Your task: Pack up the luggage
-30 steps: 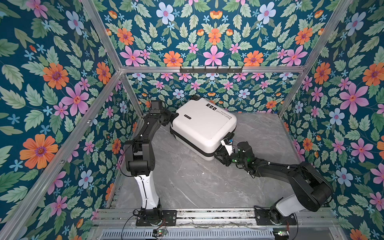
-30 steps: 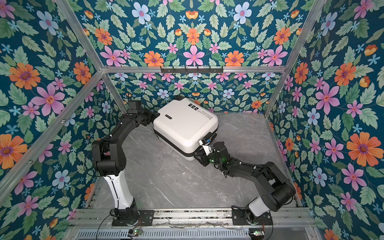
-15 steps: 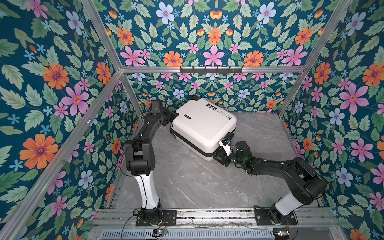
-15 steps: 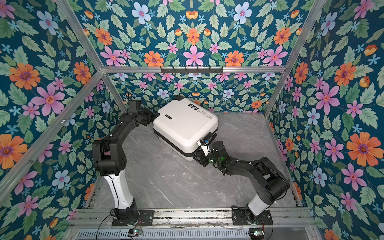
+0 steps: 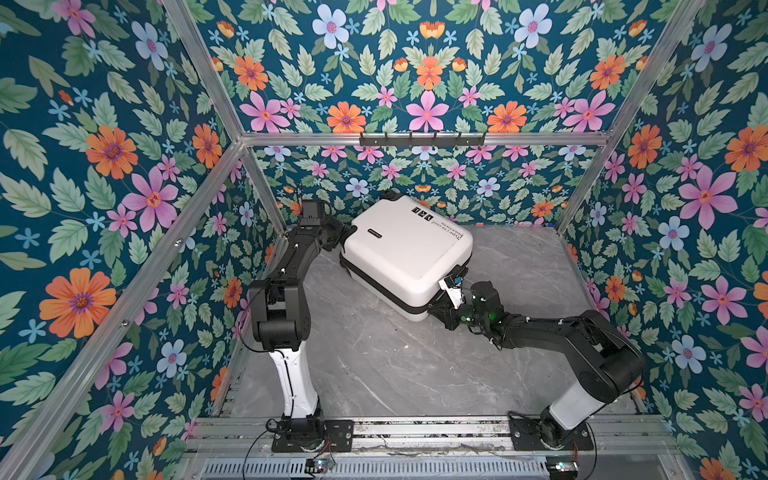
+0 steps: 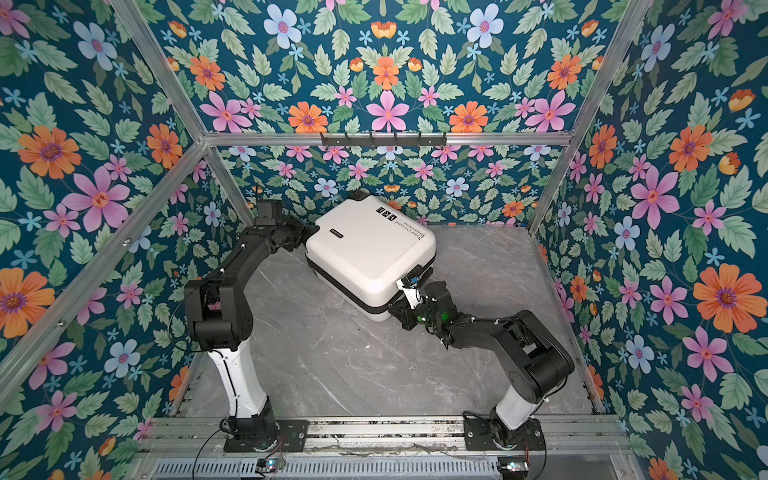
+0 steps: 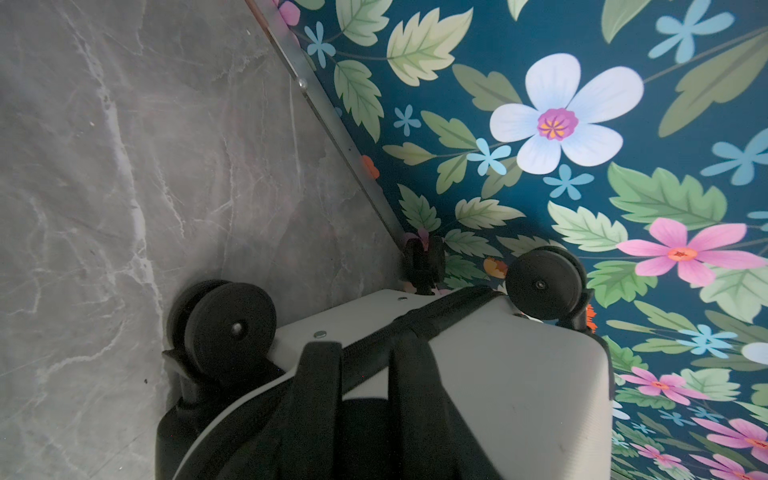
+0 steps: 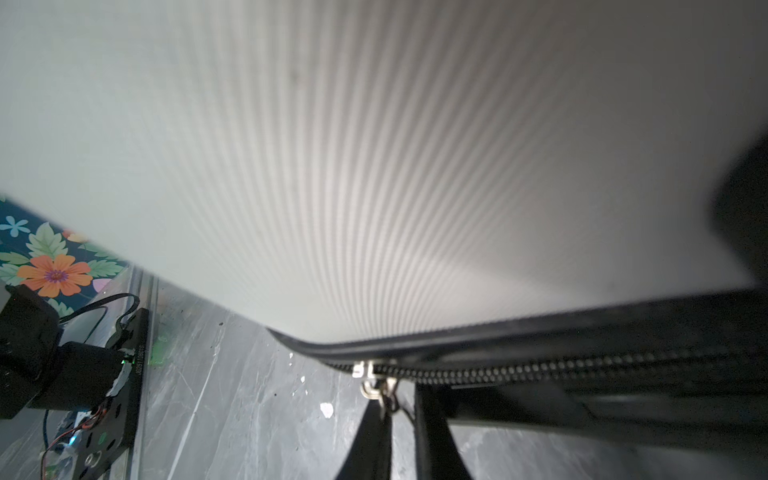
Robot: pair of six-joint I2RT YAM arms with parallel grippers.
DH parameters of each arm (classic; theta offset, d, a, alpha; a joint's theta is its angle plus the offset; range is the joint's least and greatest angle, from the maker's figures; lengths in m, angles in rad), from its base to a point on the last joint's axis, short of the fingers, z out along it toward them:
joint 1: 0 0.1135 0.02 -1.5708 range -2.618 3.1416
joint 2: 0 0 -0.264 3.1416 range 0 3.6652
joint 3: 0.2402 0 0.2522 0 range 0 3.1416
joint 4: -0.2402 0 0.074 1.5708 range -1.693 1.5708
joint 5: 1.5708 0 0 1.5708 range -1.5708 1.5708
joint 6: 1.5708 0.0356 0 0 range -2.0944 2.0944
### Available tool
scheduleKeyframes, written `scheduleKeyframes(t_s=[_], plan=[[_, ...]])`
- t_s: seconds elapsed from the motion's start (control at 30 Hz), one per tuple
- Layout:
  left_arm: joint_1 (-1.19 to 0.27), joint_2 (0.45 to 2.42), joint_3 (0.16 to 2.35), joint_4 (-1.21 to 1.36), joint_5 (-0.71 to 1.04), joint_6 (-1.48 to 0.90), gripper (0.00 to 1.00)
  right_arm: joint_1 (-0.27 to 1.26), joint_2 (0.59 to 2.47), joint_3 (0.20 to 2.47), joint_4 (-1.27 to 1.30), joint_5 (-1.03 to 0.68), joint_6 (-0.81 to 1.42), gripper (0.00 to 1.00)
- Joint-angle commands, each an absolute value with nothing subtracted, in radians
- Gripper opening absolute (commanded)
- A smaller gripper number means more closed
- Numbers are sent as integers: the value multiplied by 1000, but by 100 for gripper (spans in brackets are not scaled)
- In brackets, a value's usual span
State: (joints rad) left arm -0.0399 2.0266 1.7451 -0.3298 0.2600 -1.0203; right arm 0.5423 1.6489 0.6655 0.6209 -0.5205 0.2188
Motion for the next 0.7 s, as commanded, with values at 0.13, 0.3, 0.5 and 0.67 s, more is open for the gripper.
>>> scheduleKeyframes(t_s=[0.13,0.3,0.5,0.67], plan=[[-42,2045,1740,-420,215,-1011,0,544,1643,667,692,-517,256,0],[-42,2041,1739,-420,209,-1014,0,543,1598,634,718,-419,304,0],[-41,2043,1740,-417,203,-1019,0,544,1547,624,669,-262,312,0],[-42,2045,1738,-423,199,-1020,0,544,1542,655,557,-133,295,0]])
